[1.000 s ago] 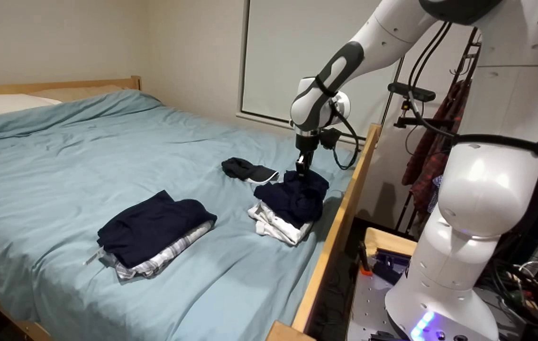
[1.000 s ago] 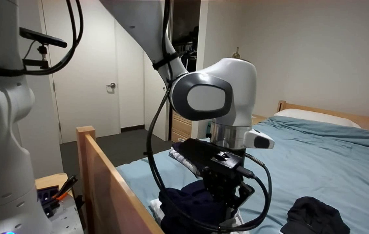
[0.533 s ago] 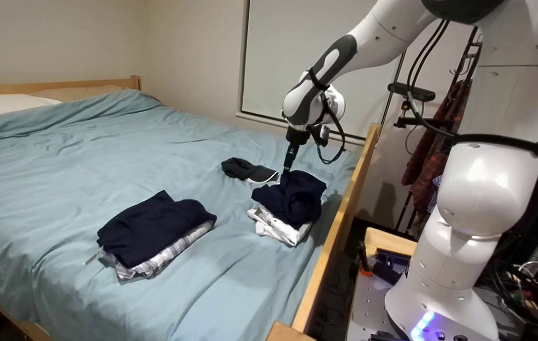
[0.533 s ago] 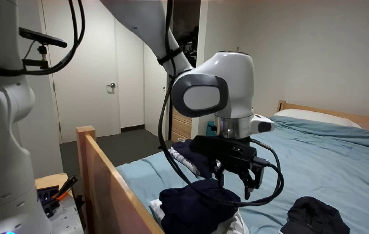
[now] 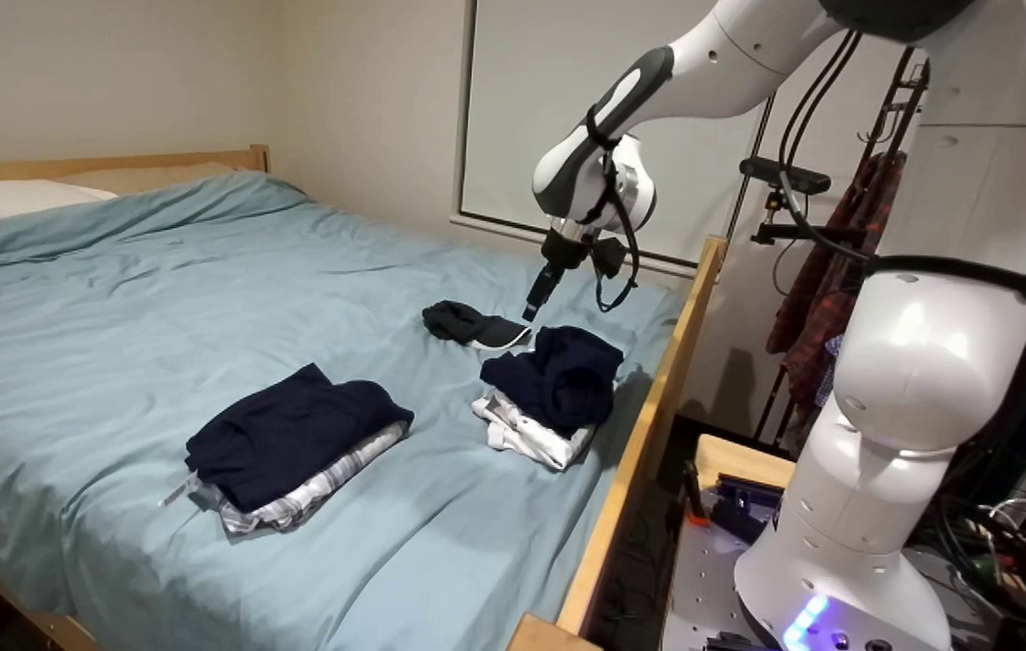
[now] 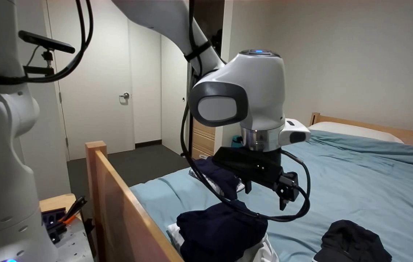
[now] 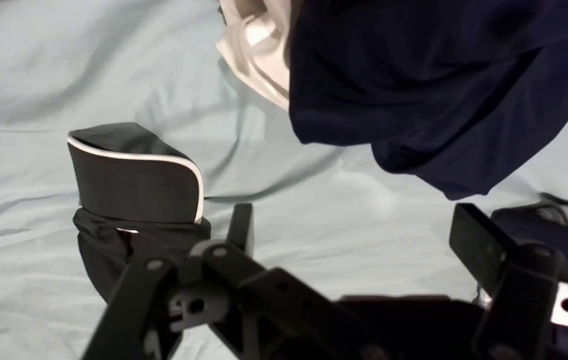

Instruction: Put the black shirt on the white shirt

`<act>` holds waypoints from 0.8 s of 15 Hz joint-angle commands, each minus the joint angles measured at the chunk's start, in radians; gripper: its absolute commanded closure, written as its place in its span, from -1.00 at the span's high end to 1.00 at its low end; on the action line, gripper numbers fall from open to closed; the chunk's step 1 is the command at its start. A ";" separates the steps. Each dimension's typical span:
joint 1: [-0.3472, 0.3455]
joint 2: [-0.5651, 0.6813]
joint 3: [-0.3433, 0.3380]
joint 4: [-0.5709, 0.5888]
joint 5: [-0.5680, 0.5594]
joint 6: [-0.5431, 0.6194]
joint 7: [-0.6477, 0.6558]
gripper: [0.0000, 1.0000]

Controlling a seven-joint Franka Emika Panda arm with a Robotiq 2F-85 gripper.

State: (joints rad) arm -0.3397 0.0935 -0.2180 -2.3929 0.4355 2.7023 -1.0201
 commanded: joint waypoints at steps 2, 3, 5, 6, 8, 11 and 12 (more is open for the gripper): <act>0.008 -0.102 -0.003 -0.075 0.094 0.164 0.068 1.00; 0.011 -0.144 -0.012 -0.101 0.064 0.197 0.118 1.00; 0.014 -0.212 -0.008 -0.155 -0.009 0.301 0.242 1.00; 0.010 -0.242 0.012 -0.180 -0.069 0.361 0.318 1.00; -0.079 -0.250 0.098 -0.207 -0.267 0.411 0.480 1.00; -0.266 -0.311 0.325 -0.212 -0.536 0.302 0.696 1.00; -0.267 -0.335 0.374 -0.206 -0.597 0.231 0.790 1.00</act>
State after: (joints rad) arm -0.5084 -0.1627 -0.0040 -2.5833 0.0061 3.0552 -0.4252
